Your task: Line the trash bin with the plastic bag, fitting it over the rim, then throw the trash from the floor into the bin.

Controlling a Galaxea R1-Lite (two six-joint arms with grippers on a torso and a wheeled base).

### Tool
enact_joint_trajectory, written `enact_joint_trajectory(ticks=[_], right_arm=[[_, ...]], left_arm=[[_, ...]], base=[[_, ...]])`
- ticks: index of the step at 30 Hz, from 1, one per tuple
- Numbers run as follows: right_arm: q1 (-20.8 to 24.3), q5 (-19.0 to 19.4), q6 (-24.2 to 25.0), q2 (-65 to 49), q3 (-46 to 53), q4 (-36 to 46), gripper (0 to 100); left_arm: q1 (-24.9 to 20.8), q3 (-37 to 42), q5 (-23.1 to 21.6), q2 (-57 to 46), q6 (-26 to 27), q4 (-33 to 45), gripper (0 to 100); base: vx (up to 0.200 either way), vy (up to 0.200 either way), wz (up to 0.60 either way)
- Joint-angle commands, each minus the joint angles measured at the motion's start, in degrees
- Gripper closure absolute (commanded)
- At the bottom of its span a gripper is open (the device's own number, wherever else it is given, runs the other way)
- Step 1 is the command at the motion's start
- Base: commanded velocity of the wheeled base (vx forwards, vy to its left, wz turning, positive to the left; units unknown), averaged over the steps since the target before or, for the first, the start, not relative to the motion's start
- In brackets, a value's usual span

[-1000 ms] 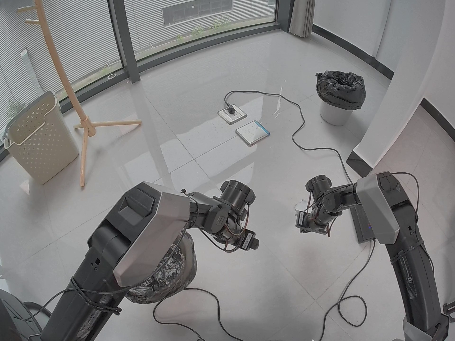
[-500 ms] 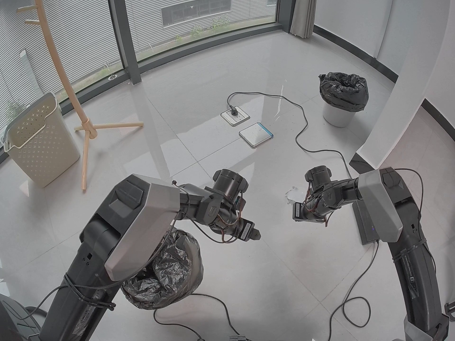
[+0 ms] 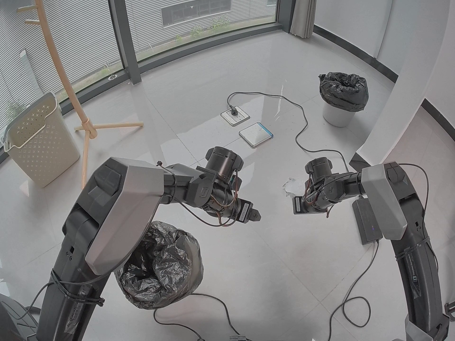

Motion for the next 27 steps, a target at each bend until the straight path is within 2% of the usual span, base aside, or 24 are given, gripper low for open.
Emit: enact_joint_trajectory(ticks=[1,6,27], right_arm=[[0.2,-0.2,-0.1,-1.4,0.0,0.5,100],[0.5,-2.7,-0.2,-1.4,0.0,0.9,100],[2.2,-2.3,-0.1,-1.7,0.0,1.0,100]], left_arm=[[0.0,0.0,0.1,-0.8,0.0,0.0,0],[0.0,0.0,0.2,-1.1,0.0,0.0,0],[0.6,0.0,3.2,-2.1,-0.2,1.4,0]], base=[[0.0,0.0,0.0],[0.0,0.0,0.6],[0.0,0.0,0.6]])
